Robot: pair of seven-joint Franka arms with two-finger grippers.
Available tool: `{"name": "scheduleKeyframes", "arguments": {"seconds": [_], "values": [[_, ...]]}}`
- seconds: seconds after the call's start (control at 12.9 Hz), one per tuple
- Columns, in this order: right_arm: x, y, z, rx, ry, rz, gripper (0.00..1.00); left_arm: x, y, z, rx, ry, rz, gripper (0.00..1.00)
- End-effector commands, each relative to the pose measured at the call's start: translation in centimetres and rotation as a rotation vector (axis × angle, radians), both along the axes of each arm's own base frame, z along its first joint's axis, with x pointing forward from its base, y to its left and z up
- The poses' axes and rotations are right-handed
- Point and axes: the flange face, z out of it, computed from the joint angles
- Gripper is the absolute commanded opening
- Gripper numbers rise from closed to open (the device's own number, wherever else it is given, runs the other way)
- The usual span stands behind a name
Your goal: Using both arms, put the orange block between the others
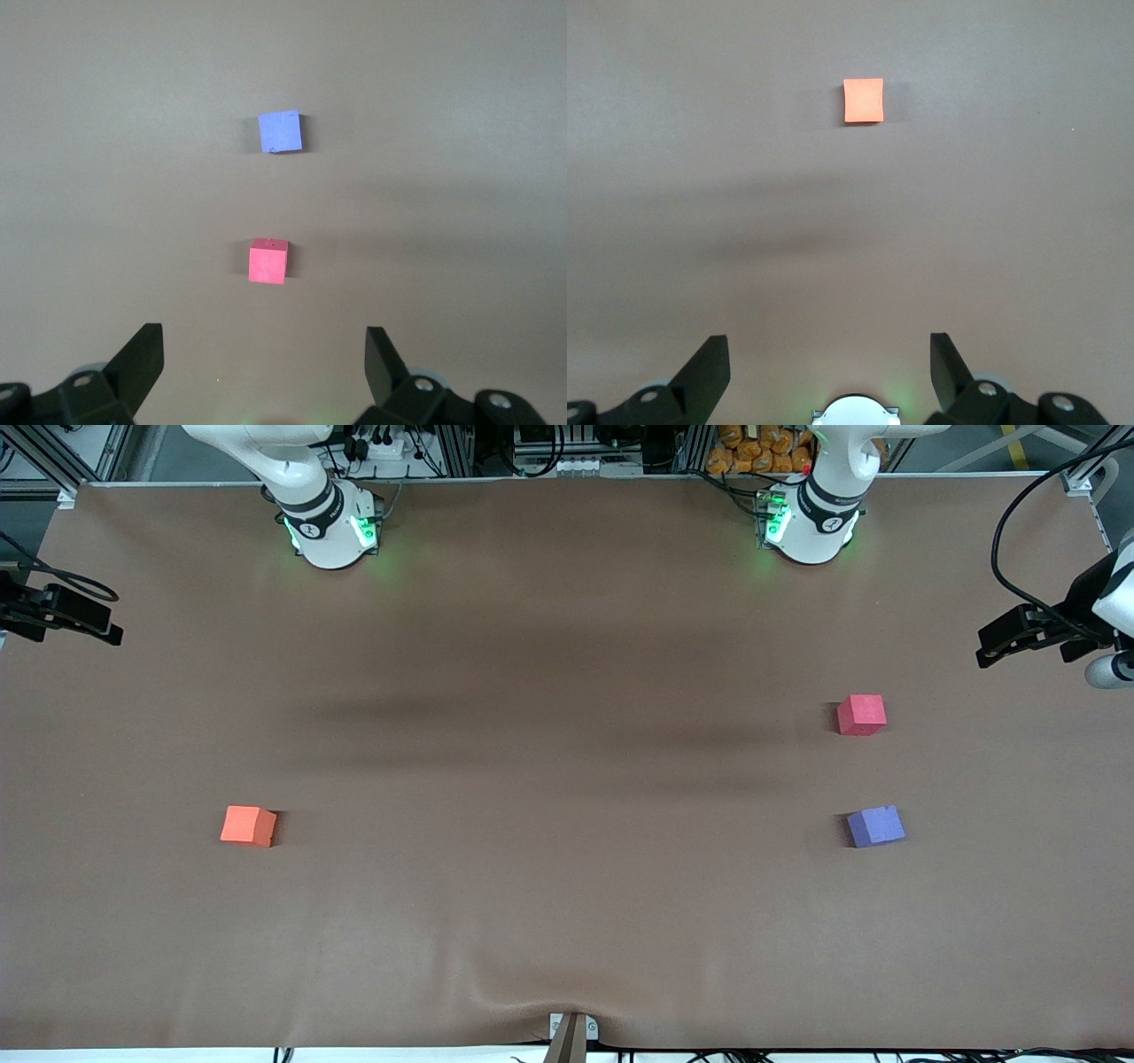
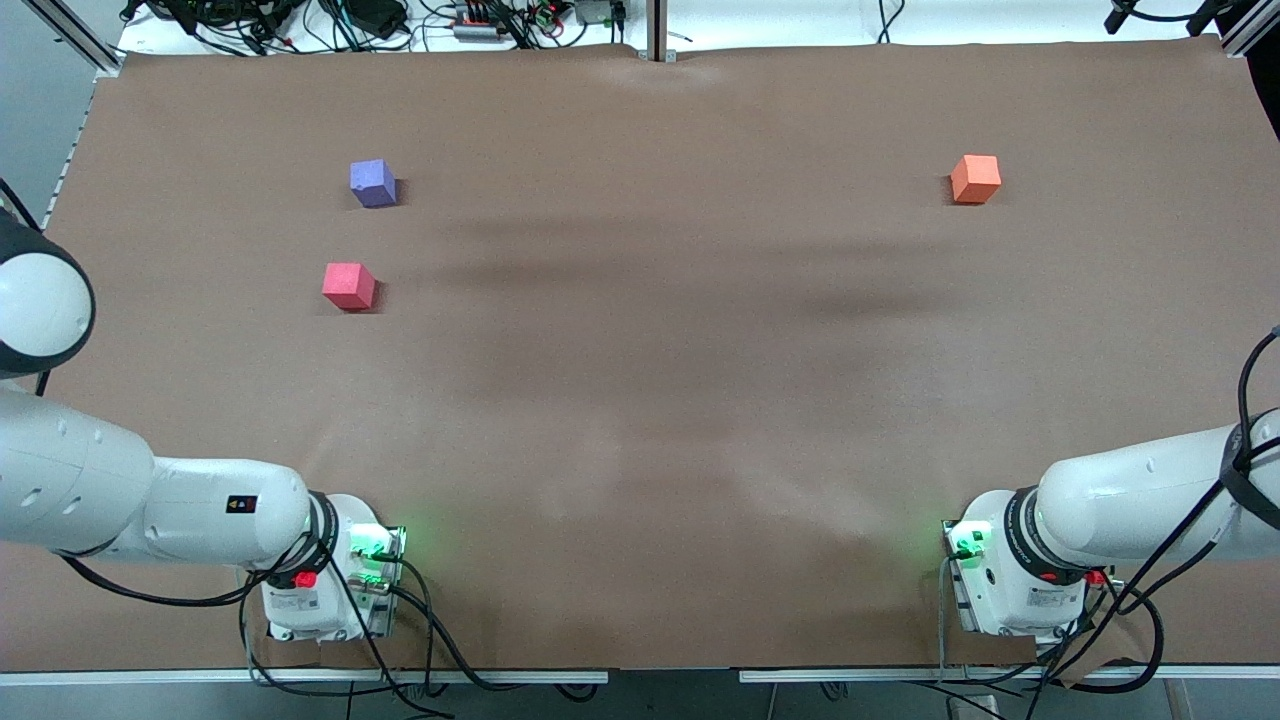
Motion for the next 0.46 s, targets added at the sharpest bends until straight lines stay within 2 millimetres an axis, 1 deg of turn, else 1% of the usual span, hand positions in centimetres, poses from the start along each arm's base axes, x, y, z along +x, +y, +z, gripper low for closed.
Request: {"name": "scheduleKeyframes", "arguments": {"seconds": [0.0, 0.15, 0.31, 0.39], "values": [[0.3, 0.4, -0.3, -0.002, 0.004, -0.007, 1.0, -0.1, 0.0, 0.3, -0.01, -0.001, -0.007, 1.0], [1.7, 1.0, -2.2, -0.004, 0.004, 0.004, 1.0, -0.3, 0.0, 0.0, -0.012, 0.019, 0.0, 1.0], [3.8, 1.5, -5.2, -0.008, 0.022, 0.013, 1.0, -0.2, 0.0, -0.1, -0.015, 0.021, 0.003, 1.0], [4.8, 1.4, -7.1, -0.011, 0.041, 0.012, 1.0, -0.2, 0.0, 0.0, -0.017, 0.019, 0.003, 1.0]]}}
